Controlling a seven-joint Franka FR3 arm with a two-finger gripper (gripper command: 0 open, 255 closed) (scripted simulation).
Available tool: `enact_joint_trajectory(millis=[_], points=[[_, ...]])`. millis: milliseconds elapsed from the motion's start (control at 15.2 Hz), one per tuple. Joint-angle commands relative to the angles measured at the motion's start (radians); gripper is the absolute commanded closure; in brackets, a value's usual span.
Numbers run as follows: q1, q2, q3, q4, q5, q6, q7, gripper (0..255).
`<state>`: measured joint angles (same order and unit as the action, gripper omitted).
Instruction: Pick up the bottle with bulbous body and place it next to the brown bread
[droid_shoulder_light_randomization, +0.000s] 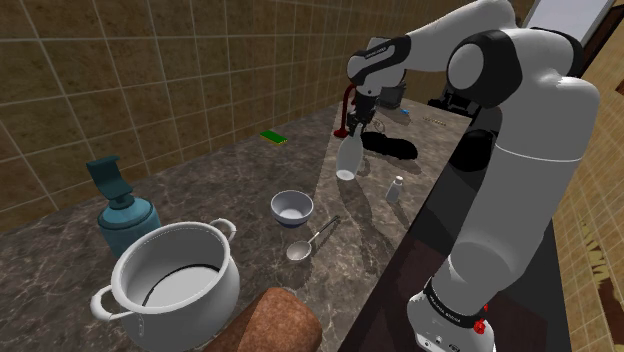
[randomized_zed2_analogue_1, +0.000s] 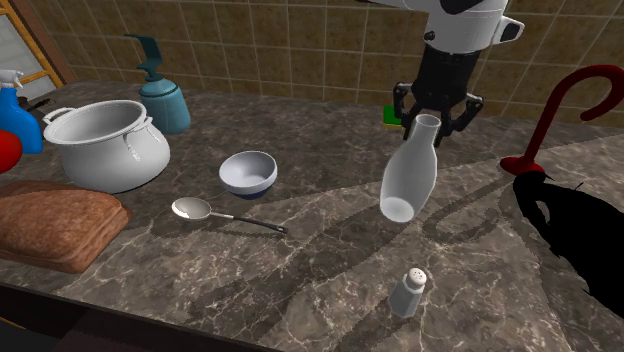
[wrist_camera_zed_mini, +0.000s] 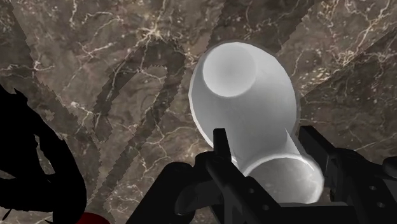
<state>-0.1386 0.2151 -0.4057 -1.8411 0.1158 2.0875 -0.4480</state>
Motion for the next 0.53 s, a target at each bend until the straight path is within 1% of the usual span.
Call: enact_joint_trajectory(millis=[0,66,462], points=[[-0.001,0.001,-0.001,0.0,0.0,0.0,0.0,255],[0.0,0.0,0.0,-0.001,-0.001,0.0,0.001,255],[0.002,-0.024,-0.004,0.051,-0.015,-0.073,0.011,255]])
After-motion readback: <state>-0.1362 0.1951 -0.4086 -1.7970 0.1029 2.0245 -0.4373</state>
